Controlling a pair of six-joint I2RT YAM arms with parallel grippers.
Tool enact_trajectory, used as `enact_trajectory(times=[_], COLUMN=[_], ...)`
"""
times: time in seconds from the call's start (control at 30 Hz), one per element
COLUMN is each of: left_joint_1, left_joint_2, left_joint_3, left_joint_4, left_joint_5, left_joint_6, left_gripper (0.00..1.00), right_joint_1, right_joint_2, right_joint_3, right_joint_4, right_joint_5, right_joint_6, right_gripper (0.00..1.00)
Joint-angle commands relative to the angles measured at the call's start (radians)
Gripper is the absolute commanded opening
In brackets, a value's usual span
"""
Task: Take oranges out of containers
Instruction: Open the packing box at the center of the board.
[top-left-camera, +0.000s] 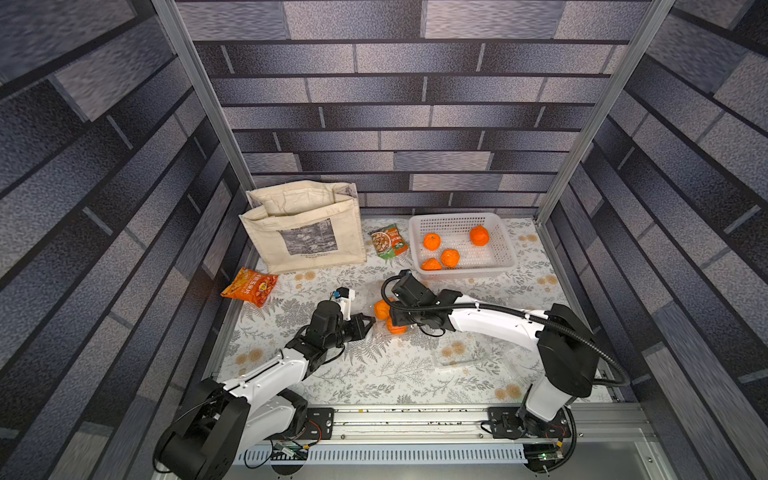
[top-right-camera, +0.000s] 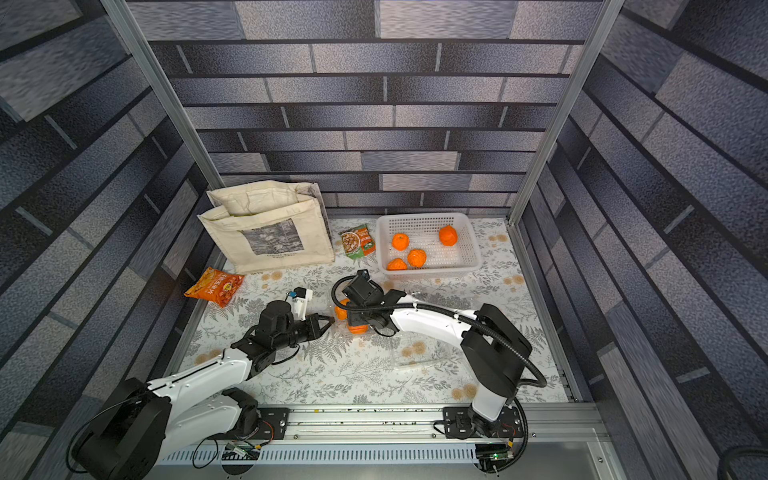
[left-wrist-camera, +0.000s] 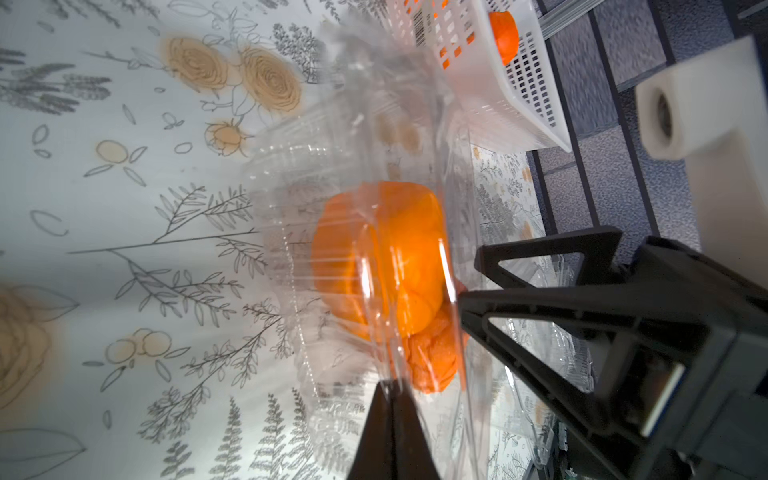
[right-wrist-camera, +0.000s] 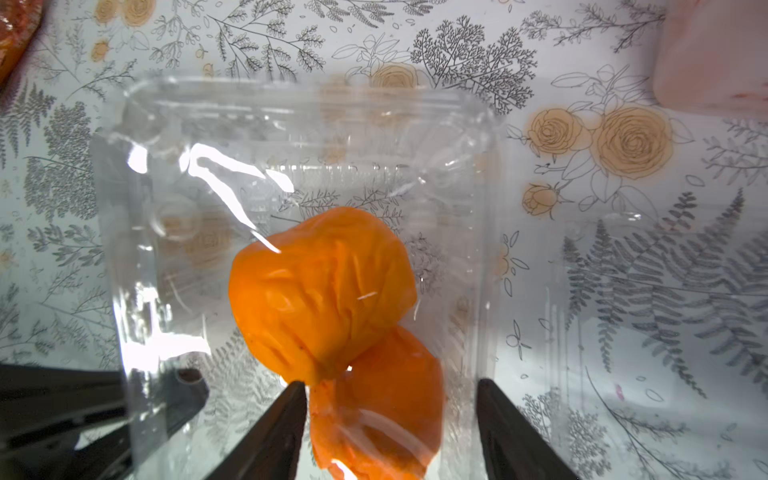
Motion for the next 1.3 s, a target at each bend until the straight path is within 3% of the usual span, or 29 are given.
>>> enact_trajectory(times=[0.0, 0.23, 0.43, 0.53, 0.67, 0.73, 0.97, 1.27], left_joint_1=[-0.002, 0.016, 0.032, 0.029, 0.004, -0.005, -0.065, -0.139], left_joint_2=[-0.048, -0.049, 0.003, 0.015, 0.026, 0.038, 0.067, 0.055], left_joint_3=[0.068, 0.105, 0.142, 0.147, 0.161, 0.153, 0.14, 0.144], left_joint_4=[-0.05, -0.135, -0.175, -0.158, -0.181, -0.159, -0.044, 0.023], left_joint_5=[0.063, 0.053, 0.036, 0.039, 0.018, 0.016, 0.026, -0.004], left_joint_6=[0.054, 0.067, 0.068, 0.057, 0.077, 0.071, 0.039, 0.032], left_gripper=[0.0, 0.0, 0.0, 0.0, 0.0, 0.0, 0.0, 0.0], right_joint_1=[-0.034, -0.041, -0.032, -0.03, -0.018, 0.002, 0.019, 0.028], right_joint_2=[-0.087, -0.228, -0.322, -0.344, -0.296, -0.25, -0.136, -0.052], right_joint_3=[-0.054, -0.013, -0.03, -0.088, -0.139, -0.119, -0.074, -0.073], right_joint_4=[-0.031, -0.123, -0.163, -0.084, 0.131, 0.164, 0.165, 0.151], right_joint_5=[-0.059, -0.138, -0.067, -0.112, -0.288, -0.313, -0.28, -0.275], right_joint_6=[-0.011, 0.035, 0.037, 0.045, 0.083, 0.079, 0.07, 0.075], right_gripper=[0.68, 0.68, 0.68, 0.68, 0.68, 0.68, 0.7, 0.63])
